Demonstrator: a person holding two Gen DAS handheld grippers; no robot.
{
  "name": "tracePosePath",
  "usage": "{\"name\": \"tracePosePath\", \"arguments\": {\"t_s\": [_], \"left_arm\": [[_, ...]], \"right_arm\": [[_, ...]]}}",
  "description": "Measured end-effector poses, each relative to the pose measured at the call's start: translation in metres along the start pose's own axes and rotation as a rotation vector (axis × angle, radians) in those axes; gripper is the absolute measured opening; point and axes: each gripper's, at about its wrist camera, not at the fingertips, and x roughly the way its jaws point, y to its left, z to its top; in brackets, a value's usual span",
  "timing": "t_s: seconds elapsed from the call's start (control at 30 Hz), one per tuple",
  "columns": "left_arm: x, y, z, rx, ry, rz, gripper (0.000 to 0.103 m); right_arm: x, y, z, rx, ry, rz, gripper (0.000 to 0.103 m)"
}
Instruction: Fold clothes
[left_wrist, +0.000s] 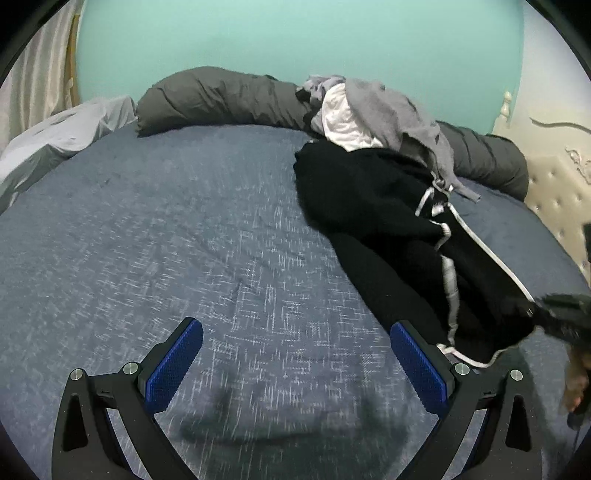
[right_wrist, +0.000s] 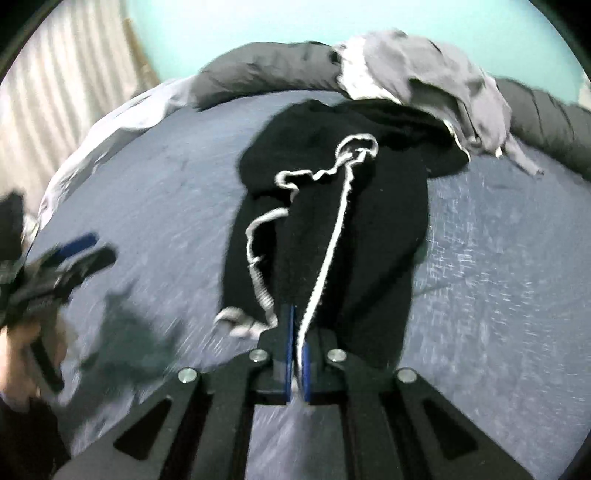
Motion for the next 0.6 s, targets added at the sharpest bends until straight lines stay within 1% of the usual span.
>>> {"name": "tracePosePath", "arguments": {"t_s": [0.07, 0.23, 0.33, 0.43, 0.53, 0.6], "left_arm": [[-0.017, -0.004, -0.001, 0.012, -0.005, -0.002, 0.103], [-0.054, -0.018, 0.0, 0.064, -0.016, 0.006, 0.103], [-0.075, -0.021, 0.004, 0.081, -0.024, 0.008, 0.103], [-0.091, -0.023, 0.008, 0.084, -0.018, -0.005, 0.103], [-0.097, -0.026, 0.009, 0.096, -0.011, -0.02, 0.103], [-0.093, -0.03, 0.009, 0.099, 0.007, -0.039, 0.103]], "right_arm": [[-0.019, 0.013, -0.014, -0.049, 0.003, -0.002, 0.001], [-0.043, 0.019, -0.036, -0.04, -0.009, 0.004, 0.001], [-0.048, 0.038, -0.049, -0.09, 0.003, -0.001, 0.001], [-0.045, 0.052, -0.061, -0.109, 0.045, 0.002, 0.001], [-0.043, 0.047, -0.067, -0.047, 0.053, 0.012, 0.003], [-0.048, 0.041, -0.072, 0.02, 0.024, 0.029, 0.003]]}}
